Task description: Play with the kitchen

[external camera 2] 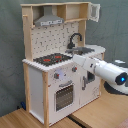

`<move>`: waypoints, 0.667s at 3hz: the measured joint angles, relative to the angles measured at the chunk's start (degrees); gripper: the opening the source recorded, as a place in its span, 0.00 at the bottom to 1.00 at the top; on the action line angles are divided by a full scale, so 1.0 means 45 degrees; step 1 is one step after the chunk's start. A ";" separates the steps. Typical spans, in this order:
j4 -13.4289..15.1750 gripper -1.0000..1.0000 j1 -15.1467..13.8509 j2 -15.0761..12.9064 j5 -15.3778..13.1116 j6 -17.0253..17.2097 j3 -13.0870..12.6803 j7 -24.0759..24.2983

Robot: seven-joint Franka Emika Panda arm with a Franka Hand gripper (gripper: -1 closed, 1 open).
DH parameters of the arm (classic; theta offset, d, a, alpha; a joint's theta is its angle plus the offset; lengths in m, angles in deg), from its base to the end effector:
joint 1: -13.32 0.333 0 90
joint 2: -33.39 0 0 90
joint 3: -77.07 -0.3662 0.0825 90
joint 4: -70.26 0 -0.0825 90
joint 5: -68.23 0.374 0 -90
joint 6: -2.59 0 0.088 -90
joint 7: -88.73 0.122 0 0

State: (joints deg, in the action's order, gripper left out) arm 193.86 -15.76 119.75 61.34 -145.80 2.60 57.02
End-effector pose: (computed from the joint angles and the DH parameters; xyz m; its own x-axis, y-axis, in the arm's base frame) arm 0.1415 0.5509 0.4940 0.1401 0.9184 -0.3700 -0.0677 0.3817 0.9218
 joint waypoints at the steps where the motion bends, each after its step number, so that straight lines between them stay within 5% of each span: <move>1: 0.0703 1.00 0.0849 -0.0057 -0.0001 -0.0106 -0.0605 -0.0845; 2: 0.1425 1.00 0.1544 -0.0116 -0.0001 -0.0412 -0.0928 -0.1546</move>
State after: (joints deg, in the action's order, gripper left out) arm 200.27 -8.81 119.23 61.34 -147.66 -1.58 50.06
